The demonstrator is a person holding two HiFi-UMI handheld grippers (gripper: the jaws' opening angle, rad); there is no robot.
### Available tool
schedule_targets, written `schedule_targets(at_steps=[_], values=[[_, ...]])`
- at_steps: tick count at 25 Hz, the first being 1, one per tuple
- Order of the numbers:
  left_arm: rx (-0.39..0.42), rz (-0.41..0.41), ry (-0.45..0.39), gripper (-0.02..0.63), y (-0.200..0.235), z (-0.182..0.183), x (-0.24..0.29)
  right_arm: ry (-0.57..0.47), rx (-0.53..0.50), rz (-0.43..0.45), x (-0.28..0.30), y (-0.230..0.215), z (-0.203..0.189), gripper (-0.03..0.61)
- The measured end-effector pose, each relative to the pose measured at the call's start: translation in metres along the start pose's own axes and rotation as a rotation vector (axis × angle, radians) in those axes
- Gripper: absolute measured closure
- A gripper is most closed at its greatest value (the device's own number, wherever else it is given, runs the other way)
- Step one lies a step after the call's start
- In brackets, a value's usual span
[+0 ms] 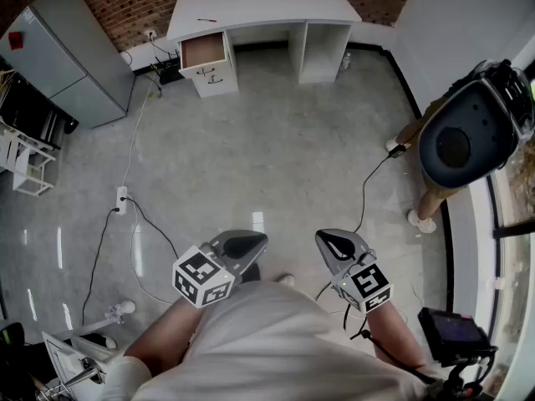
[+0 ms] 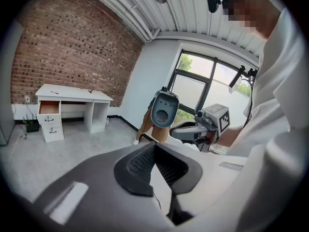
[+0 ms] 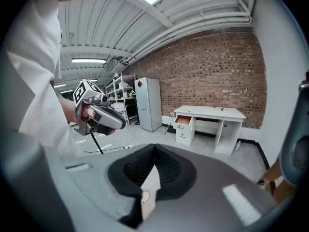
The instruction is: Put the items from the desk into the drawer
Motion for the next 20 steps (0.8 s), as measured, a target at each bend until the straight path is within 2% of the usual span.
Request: schedule_targets(at_steps=[12,15,20], values=[[0.019,-0.033,-0.068,0.607,0.119,0.047,-0.061,0.042,-0.015,-0.006,0.121,0.020,0.078,0.577],[0.026,0.000,-0.076,0.606,0.148,0.050,-0.092,0.028,-0.016,0.002,0.163,0.028,0.100,0.577],[-0.008,0.106,-0.103,0.606,0.196,0.044,-0.145,0.012,-0.049,0.058,0.231,0.046,0.136,0.577]])
Point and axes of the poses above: the fingertips, and each gripper's own axes: x forward along the fingers, y to its left, z out of its top, the point moved 9 cm from there along -x, backward along the fingers, and after that the axes turned 11 degrees about -z, right-handed, at the moved point
